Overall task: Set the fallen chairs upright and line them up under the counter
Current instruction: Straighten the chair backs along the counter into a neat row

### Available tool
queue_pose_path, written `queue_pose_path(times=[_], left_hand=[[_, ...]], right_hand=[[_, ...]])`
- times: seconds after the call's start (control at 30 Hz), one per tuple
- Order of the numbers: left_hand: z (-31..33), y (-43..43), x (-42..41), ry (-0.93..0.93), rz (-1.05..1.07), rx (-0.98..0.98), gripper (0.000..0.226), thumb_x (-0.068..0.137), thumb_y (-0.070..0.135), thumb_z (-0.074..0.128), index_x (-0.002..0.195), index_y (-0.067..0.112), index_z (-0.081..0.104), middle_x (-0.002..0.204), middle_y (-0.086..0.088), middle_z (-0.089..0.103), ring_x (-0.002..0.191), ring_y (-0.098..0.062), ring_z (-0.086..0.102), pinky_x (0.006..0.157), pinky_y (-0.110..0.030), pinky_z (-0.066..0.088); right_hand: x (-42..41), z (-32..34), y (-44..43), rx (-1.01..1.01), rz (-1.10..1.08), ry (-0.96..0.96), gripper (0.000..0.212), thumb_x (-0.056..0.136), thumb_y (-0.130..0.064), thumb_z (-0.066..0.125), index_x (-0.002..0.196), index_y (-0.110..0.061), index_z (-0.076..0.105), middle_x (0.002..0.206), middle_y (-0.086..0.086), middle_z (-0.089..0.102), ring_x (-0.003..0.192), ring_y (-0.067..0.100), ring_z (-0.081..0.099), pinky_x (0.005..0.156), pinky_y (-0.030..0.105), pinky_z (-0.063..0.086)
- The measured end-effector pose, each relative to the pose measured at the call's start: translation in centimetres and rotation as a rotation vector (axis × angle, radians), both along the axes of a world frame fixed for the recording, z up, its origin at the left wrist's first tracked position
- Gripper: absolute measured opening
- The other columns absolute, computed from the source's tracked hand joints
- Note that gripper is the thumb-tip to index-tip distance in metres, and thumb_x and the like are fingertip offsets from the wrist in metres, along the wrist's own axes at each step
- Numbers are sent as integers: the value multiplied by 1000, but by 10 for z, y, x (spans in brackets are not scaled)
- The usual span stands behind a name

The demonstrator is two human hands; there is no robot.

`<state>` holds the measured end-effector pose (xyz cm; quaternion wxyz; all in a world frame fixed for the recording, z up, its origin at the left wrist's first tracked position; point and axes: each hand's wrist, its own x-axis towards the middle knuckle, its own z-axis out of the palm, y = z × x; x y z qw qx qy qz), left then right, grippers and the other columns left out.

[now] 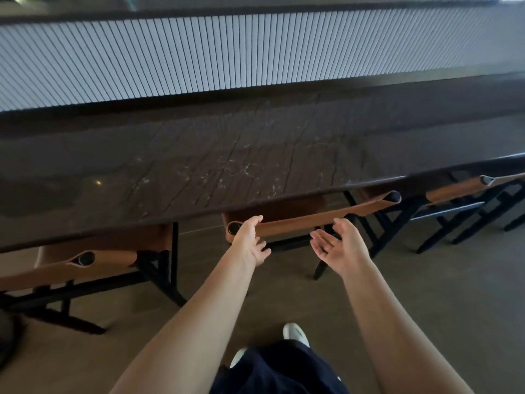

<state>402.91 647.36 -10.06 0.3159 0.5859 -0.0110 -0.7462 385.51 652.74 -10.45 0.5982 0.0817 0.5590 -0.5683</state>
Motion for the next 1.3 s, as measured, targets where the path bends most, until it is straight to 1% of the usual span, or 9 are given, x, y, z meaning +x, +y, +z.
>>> queue_pose_path(times=[0.17, 0.27, 0.37, 0.53, 0.67, 0.87, 0.97, 1.1, 1.3], left_hand=[[-13, -16, -27, -46, 202, 36, 63, 91, 24, 65, 145, 13, 35, 150, -14, 36, 134, -32, 40, 107, -51, 38], [-20, -24, -39, -57, 358, 47, 50, 92, 19, 63, 137, 10, 43, 139, -18, 45, 121, -37, 50, 95, -53, 50], [-28, -27, -41, -113, 492, 25, 38, 93, 4, 56, 130, 3, 49, 126, -23, 54, 92, -39, 62, 75, -50, 59], [-36, -21, -46, -247, 579, 31, 23, 86, -13, 47, 103, -1, 57, 90, -23, 61, 71, -38, 67, 69, -47, 60], [-39, -15, -39, -253, 633, 9, 24, 85, -15, 45, 84, 8, 51, 87, -17, 56, 73, -35, 64, 69, -46, 60], [-41, -10, -1, -256, 634, -19, 27, 86, -15, 46, 102, 5, 53, 104, -20, 55, 83, -36, 64, 68, -46, 60], [-41, -16, 19, -228, 637, -41, 33, 87, -16, 46, 113, 5, 51, 108, -22, 55, 89, -37, 64, 70, -48, 58], [-40, -23, 29, -194, 639, -40, 30, 87, -16, 46, 109, 3, 53, 109, -25, 57, 92, -38, 64, 72, -49, 58], [-41, -26, 28, -177, 663, -19, 22, 88, -15, 47, 96, 5, 55, 105, -23, 60, 93, -37, 65, 66, -45, 58]], right_hand=[[-43, -14, -40, 59, 113, -29, 43, 94, -21, 62, 132, -19, 43, 119, 26, 50, 106, 36, 59, 85, 47, 52], [-69, -19, -61, 100, 152, -26, 39, 93, -20, 63, 127, -13, 46, 117, 25, 54, 105, 37, 60, 89, 50, 52], [-87, -23, -75, 123, 166, -28, 36, 94, -17, 60, 127, -7, 48, 119, 24, 59, 104, 39, 63, 81, 53, 54], [-100, -39, -88, 165, 169, 31, 36, 94, 11, 38, 126, -3, 45, 123, 26, 51, 106, 43, 59, 64, 57, 54], [-97, -47, -88, 153, 160, 16, 36, 90, 15, 36, 119, -4, 46, 113, 27, 48, 95, 45, 58, 58, 58, 54], [-62, -49, -83, 117, 146, -33, 30, 91, 16, 36, 111, -3, 48, 109, 27, 47, 91, 47, 57, 53, 58, 54], [-44, -48, -89, 100, 138, -49, 35, 92, 17, 37, 119, -3, 46, 114, 27, 48, 91, 46, 56, 69, 60, 54], [-35, -49, -98, 93, 131, -62, 24, 92, 16, 38, 101, -4, 47, 108, 26, 48, 90, 46, 57, 83, 62, 52], [-36, -45, -102, 113, 123, -45, 24, 92, 16, 40, 103, -5, 47, 105, 26, 46, 88, 46, 56, 54, 57, 55]])
